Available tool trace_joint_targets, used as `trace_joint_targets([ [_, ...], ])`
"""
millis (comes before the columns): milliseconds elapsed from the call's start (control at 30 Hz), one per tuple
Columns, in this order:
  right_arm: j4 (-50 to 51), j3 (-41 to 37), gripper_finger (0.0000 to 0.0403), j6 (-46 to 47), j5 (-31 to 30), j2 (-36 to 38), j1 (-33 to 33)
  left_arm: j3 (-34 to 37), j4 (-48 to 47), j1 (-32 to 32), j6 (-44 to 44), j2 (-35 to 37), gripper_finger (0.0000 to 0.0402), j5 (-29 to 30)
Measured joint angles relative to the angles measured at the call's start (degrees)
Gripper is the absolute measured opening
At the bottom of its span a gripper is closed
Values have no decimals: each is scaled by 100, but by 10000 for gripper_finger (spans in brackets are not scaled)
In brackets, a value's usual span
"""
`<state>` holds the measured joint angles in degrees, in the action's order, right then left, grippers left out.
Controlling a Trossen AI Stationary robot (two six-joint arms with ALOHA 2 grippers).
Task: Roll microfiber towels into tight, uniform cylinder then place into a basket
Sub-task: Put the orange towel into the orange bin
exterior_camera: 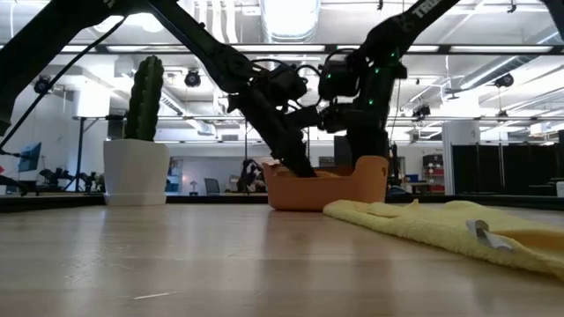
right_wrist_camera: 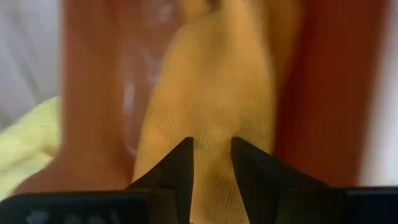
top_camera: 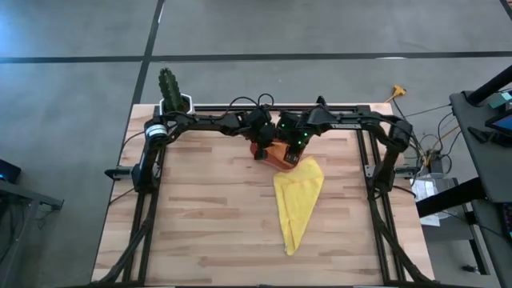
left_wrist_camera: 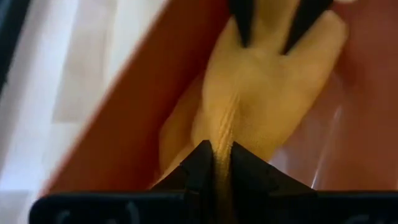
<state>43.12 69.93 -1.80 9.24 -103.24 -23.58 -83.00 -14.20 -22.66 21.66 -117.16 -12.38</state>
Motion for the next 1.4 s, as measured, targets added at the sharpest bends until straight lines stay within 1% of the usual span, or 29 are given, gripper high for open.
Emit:
trace_joint_targets([
  [100,-134,-9,92,-18,525,-208,32,4,-121,-21,151,0,33,15],
  [267,-142,-9,74,87,584,-376,43,11,-138,-65,128,0,33,76],
  [400,-101,-11,58,290,569,-125,45,11,-175,-69,121,9,34,79],
  [533,-172,-11,46,134,512,170,49,11,-173,-76,121,9,34,96],
  [633,-100,-11,44,98,422,333,46,11,-191,-76,121,23,34,96],
  [800,-6,-9,44,294,420,724,49,11,-237,-95,124,170,38,23],
  [900,-2,-9,44,430,415,942,71,11,-241,-100,119,191,60,-103],
  [1033,-30,-13,45,791,423,1176,72,11,-249,-100,87,231,111,-84],
  [1067,-80,-22,44,935,466,1205,77,11,-256,-100,56,242,125,-33],
  [1167,-287,-33,44,1405,869,1235,78,11,-282,-101,-25,279,157,191],
  [1267,-357,-39,45,1525,1130,1227,125,11,-365,-102,-27,373,177,411],
  [1400,-521,-44,47,1487,1254,1198,227,11,-695,-125,13,636,185,649],
])
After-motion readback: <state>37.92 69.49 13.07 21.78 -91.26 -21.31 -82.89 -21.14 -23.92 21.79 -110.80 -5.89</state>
